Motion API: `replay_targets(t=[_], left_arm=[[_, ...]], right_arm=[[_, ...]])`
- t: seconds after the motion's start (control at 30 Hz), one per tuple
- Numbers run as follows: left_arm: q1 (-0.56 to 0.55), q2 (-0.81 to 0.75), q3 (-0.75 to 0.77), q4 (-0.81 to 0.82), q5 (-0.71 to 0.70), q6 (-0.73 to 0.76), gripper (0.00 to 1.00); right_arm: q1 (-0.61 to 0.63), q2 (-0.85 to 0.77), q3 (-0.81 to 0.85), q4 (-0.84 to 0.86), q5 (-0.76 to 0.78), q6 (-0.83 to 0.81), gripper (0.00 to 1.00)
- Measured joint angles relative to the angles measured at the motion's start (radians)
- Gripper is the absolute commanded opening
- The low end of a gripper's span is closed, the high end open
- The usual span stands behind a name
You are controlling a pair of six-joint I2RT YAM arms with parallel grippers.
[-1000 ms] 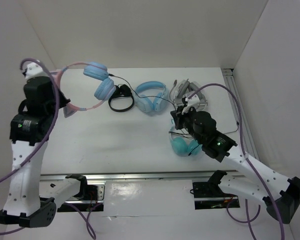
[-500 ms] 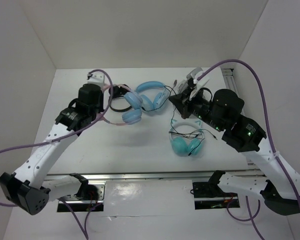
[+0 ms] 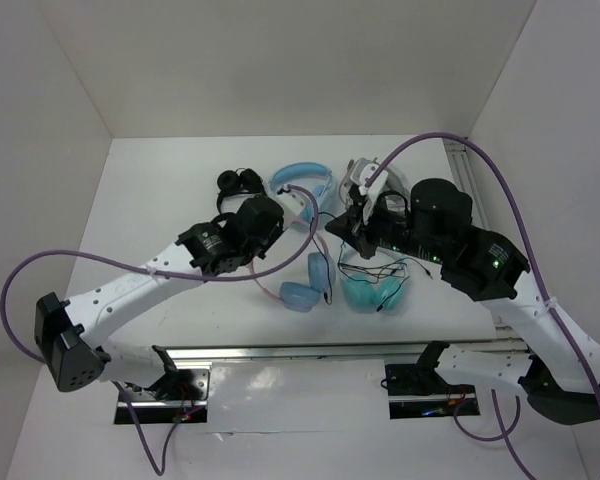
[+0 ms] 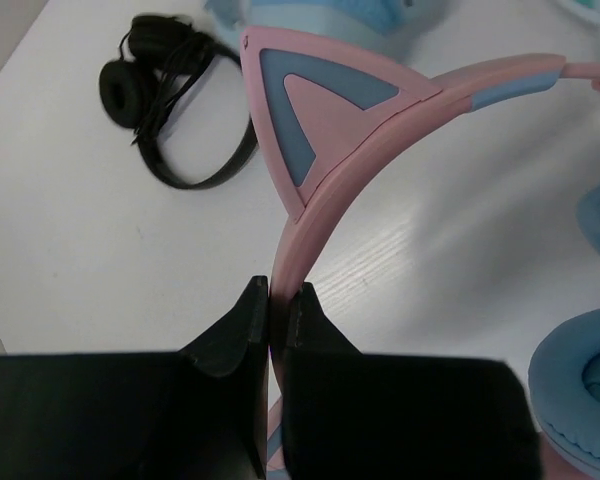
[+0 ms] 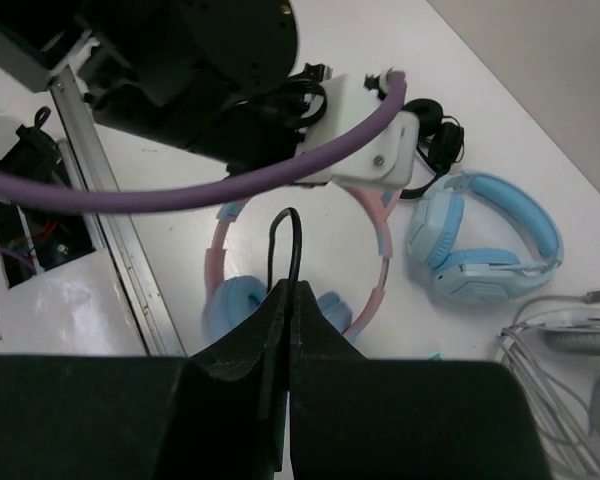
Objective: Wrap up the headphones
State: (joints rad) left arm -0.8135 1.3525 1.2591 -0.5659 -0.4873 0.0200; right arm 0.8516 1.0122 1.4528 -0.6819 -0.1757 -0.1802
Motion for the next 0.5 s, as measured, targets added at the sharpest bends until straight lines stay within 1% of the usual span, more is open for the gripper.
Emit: replay_targets(t=[0.1,0.27,0.37,0.5], left_arm=[[-0.081,-0.036,0.001,-0.01,0.043,0.039,0.0],[-0.205,-0.097,0.027,-0.089,0.163,0.079,0.0],[-0.254,-0.137,0.033,-0.121,0.217,0.081,0.0],[-0.271,-0.198,0.035,-0.147,0.297,0.08,0.0]], right_arm=[[0.014,0.001,0.0,-0.005,0.025,-0.011,0.0],[0.028,-0.01,-0.004,-0.002,0.13,-0.022,0.0],[0.028,-0.032,-0.023,0.011,0.204,-0.023,0.0],[0.031,-0.065,-0.082,0.035,0.325,-0.023,0.0]])
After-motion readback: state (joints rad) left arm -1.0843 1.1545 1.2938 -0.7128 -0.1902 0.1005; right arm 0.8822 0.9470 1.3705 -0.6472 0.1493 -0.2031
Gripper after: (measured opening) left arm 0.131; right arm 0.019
